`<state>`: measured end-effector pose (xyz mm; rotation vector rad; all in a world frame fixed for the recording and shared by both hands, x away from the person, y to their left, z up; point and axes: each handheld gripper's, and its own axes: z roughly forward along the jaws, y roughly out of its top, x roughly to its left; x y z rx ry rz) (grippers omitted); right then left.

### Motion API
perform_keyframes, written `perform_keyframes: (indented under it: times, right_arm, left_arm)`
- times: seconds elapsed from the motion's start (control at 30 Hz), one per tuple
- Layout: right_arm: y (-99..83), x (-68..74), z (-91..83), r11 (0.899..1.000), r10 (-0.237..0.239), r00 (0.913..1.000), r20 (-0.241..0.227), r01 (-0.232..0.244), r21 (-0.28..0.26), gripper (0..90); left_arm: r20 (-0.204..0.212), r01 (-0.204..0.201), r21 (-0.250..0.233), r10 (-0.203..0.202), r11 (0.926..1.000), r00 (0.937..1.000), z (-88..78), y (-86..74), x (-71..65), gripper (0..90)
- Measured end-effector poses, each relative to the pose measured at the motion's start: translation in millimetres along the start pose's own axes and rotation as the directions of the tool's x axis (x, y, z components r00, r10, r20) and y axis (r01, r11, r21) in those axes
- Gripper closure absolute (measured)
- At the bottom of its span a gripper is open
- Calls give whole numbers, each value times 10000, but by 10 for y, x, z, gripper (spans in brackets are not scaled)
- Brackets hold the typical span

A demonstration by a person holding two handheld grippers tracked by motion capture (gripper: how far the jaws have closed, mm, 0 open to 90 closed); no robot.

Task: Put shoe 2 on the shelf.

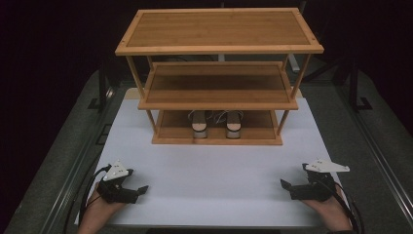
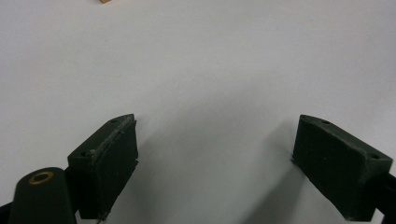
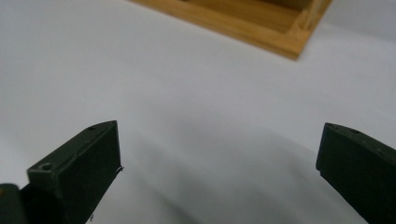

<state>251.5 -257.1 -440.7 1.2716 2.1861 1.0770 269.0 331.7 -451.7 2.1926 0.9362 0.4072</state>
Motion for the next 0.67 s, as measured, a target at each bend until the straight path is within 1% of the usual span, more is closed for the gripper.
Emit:
perform_keyframes:
  times: [0.07, 0.13, 0.27, 0.37, 0.5, 0.67]
  right_arm:
    - [-60, -2, -1, 9996, -83, 9998, 163, 79, 264, 0]
    - [-107, -13, -6, 9990, -129, 9997, 212, 120, 426, 0]
    - [-180, -45, 5, 9967, -236, 9987, 450, 200, 790, 0]
    - [-187, -37, 50, 9917, -372, 9987, 352, 325, 1244, 0]
    - [-191, -55, 57, 9917, -263, 9994, 242, 230, 1267, 0]
    - [-191, -56, 58, 9917, -252, 9994, 244, 220, 1268, 0]
  left_arm:
    - [-2, 3, -3, -3, 10000, 10000, 0, 0, -1, 130]
    - [-2, 2, -3, -2, 10000, 10000, 0, 0, -1, 130]
    - [-1, 0, 2, 0, 10000, 10000, 0, 0, 0, 130]
    - [-5, 5, -8, -5, 10000, 10000, 0, 0, 0, 130]
    - [-1, 2, -4, -2, 10000, 10000, 0, 0, -1, 130]
    - [-2, -1, 0, 1, 10000, 10000, 0, 0, 0, 130]
